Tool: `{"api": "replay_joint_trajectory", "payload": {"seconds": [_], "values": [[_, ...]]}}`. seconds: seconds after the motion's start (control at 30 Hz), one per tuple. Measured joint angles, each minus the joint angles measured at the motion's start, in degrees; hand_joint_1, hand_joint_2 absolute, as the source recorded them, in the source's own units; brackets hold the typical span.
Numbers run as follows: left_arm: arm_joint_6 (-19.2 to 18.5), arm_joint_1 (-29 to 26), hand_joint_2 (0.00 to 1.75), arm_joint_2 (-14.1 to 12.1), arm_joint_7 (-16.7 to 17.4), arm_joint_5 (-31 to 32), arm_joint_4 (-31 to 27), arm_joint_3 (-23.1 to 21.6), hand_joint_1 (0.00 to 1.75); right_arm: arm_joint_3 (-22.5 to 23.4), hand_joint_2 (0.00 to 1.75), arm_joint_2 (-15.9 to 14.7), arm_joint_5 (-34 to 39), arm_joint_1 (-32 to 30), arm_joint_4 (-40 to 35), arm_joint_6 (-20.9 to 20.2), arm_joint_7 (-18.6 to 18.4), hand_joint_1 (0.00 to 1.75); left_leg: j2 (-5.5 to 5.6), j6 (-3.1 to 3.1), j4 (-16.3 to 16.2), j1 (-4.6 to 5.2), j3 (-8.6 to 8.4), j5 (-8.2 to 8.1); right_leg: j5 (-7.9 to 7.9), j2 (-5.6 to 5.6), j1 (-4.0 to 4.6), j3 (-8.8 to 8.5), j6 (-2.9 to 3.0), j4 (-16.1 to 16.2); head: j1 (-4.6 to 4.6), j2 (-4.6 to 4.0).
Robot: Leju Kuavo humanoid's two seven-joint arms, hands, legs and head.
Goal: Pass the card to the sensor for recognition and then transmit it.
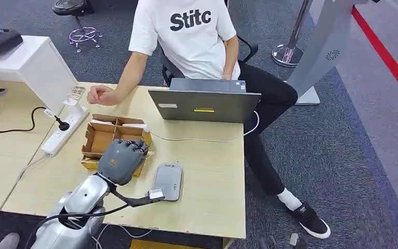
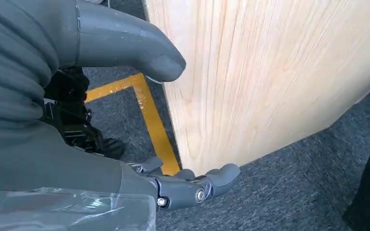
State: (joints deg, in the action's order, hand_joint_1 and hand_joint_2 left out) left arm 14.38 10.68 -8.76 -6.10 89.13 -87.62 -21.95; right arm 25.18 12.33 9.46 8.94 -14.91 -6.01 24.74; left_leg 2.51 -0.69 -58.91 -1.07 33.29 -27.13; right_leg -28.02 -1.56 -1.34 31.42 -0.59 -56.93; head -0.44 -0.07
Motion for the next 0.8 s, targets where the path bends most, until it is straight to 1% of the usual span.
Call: {"api": "replay_joint_trajectory", "payload": {"seconds": [0.2,0.43,0.5,0.6,0.63,0.8], "values": [[-0.6,0.0,1.75,0.7,0.5,0.5,2.2,-1.6,1.75,0.0,1.75,0.0,-0.4,0.0,-0.1,-0.3,-0.4,0.0,0.0,0.0,0.0,0.0,0.0,0.0,0.0,0.0,0.0,0.0,0.0,0.0,0.0,0.0],[-0.6,0.0,1.75,0.7,0.5,0.5,2.3,-1.7,1.75,0.0,1.75,0.0,-0.4,0.0,-0.1,-0.3,-0.3,0.0,0.0,0.0,0.0,0.0,0.0,0.0,0.0,0.0,0.0,0.0,0.0,0.0,0.0,0.0],[-0.5,0.0,1.75,1.0,1.0,0.7,3.9,-2.2,1.75,0.0,1.75,0.1,-0.7,0.0,-0.1,-0.4,-0.5,0.0,0.0,0.0,0.0,0.0,0.0,0.0,0.0,0.0,0.0,0.0,0.0,0.0,0.0,0.0],[-0.8,0.0,1.75,1.4,1.5,0.7,8.4,-4.2,1.75,0.0,1.75,0.5,-1.2,0.0,-0.2,-0.5,-0.8,0.0,0.0,0.0,0.0,0.0,0.01,0.0,0.0,0.0,0.0,0.0,0.0,0.0,0.0,0.0],[-1.5,0.0,1.75,1.5,2.4,0.7,11.2,-5.9,1.75,0.0,1.75,0.7,-1.2,0.2,-0.3,-0.4,-1.8,0.0,0.0,0.0,0.0,0.0,0.01,0.0,0.01,0.0,0.0,0.0,-0.01,0.0,0.0,0.0],[-1.5,0.0,1.75,1.5,2.4,0.7,13.1,-6.8,1.75,0.1,1.75,1.1,-1.1,0.6,-0.6,-0.3,-2.3,0.0,0.0,0.0,0.0,-0.01,0.0,0.0,0.01,-0.01,0.0,0.01,-0.01,0.0,0.0,0.0]]}}
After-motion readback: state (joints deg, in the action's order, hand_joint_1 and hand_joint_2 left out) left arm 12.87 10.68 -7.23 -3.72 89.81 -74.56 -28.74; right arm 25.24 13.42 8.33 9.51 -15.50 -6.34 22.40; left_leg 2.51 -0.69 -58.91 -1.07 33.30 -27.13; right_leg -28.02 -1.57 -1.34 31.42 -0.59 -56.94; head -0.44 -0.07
